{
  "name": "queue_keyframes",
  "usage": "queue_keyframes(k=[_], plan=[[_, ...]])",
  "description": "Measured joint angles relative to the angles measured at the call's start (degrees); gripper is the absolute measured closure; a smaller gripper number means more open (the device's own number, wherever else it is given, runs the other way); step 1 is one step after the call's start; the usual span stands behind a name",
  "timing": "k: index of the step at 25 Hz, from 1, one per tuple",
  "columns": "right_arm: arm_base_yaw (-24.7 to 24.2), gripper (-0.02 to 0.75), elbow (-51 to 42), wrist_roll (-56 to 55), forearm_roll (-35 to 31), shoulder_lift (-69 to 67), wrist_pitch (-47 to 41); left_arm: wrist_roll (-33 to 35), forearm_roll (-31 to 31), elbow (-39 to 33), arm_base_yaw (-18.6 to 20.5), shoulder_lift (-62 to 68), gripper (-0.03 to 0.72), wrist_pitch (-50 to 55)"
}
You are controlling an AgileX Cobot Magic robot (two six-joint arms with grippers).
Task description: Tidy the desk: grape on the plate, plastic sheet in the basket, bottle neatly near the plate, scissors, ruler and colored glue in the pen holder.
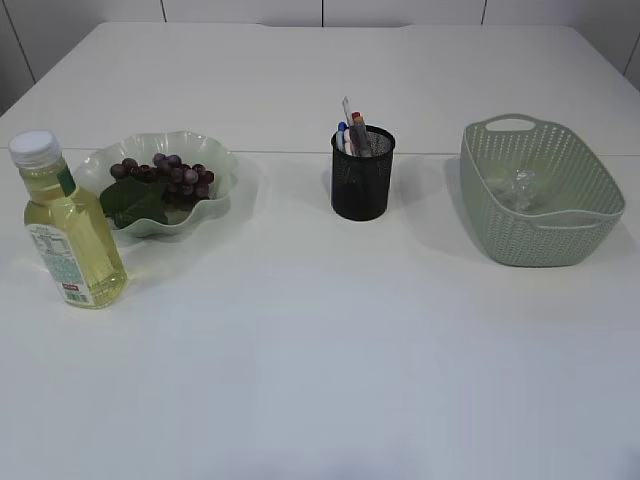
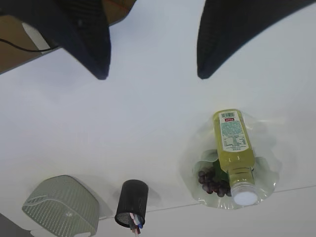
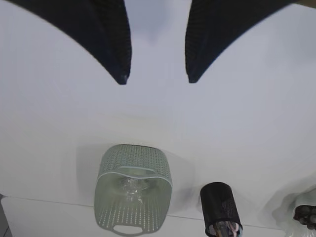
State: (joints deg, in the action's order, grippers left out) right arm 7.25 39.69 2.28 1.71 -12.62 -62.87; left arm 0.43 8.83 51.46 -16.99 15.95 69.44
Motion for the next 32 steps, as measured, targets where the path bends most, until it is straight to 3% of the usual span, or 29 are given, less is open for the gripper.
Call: queue_keyframes(k=[7,17,32], plan=[[0.00,0.433,-4.92,0.27,-0.33,12.92,-3.12,1.40,-1.57,-10.70,0.00,-15.19,0.248,0.20],[0.00,0.433,-7.38,3.65,1.10,13.65,-3.51,5.55,-1.89,-20.12,0.00,-15.31,0.244,-4.50],[0.00,0.433,-10.92,3.65,-2.57,13.65,-2.76,5.73,-1.42,-21.13,0.00,-15.31,0.272,-5.72]])
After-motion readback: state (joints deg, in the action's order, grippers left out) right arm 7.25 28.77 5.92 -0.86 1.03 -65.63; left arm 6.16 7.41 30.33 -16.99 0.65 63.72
